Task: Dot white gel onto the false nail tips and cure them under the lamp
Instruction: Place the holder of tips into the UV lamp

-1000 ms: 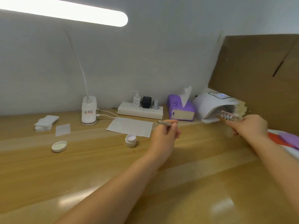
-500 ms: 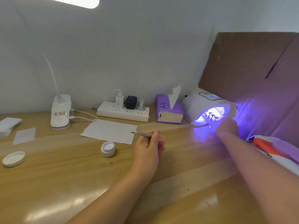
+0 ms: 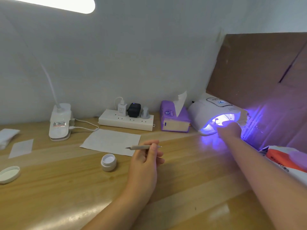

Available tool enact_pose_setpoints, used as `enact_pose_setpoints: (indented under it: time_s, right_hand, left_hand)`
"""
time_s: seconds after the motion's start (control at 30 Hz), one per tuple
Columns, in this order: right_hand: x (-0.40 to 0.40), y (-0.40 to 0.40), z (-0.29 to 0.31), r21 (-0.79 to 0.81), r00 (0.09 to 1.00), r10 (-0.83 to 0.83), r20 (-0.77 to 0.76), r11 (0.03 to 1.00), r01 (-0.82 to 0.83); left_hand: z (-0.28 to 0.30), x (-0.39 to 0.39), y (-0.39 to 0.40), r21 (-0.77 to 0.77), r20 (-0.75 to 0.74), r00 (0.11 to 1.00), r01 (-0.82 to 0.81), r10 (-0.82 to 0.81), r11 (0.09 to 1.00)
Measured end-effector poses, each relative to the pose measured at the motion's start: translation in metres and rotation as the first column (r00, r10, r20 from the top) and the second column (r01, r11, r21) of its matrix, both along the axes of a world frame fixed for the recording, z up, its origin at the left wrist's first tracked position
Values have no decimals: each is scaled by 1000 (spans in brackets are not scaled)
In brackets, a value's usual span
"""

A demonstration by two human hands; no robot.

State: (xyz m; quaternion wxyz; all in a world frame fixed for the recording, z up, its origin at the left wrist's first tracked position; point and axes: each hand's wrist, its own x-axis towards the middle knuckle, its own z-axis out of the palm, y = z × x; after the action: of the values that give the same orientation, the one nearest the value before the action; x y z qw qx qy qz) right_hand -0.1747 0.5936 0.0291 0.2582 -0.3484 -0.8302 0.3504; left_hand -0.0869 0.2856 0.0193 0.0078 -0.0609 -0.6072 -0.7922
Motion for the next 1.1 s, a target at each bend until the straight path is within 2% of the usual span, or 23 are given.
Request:
enact_pose_setpoints:
  time_s: [0.1,0.2,0.23,0.3,0.4,0.5,0.57,0.83,1.0,1.1]
  right_hand:
    - [8,2,9,21,988,-49,-147,998,53]
    - [10,8,29,273,967,40,-253,961,32]
    - [8,10,36,375,969,89,-232,927,4]
    - [-2,13,46,501,985,150,-86,861,-88]
    - [-18,14,56,461,975,127,181,865,-198]
    - [-33,16,78,374,896,109,430,882,-286]
    - [-41,18,94,331,832,131,540,875,-352]
    - [-52,32,99,398,763,103,638,804,-441]
    - [-50,25,99,511,744,-1,668,727,-458]
    - [-46,22,98,463,743,31,669,764,-449]
  left_hand:
    - [0,1,1,-12,-1,1000,12,-12,1000]
    - [-1,1,2,-41,-13,1000,21,-21,999]
    - [-2,0,2,-43,-16,1000,20,-21,999]
    - [-2,0,2,-41,-22,1000,11,-11,999]
    - [-2,0,1,-56,-45,999,-1,-1,998]
    - [-3,-3,-1,-61,-33,999,0,-2,998]
    - [-4,-5,0,-59,-28,1000,4,-5,998]
    - [-7,-9,5,-48,-52,999,12,-15,999]
    - [-8,-8,7,-62,-100,994,33,-39,998]
    - [-7,-9,7,-82,-102,994,16,-24,997]
